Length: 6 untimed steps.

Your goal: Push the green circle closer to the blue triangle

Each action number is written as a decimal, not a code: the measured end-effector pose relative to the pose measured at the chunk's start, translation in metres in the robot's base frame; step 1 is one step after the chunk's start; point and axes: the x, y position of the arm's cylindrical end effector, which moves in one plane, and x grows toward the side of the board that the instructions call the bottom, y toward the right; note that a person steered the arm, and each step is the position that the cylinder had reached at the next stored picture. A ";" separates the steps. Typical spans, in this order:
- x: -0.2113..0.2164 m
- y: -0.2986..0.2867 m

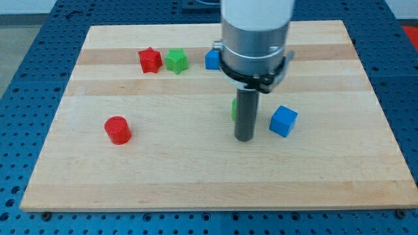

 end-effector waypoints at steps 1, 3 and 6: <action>-0.008 0.006; -0.055 -0.039; -0.057 -0.012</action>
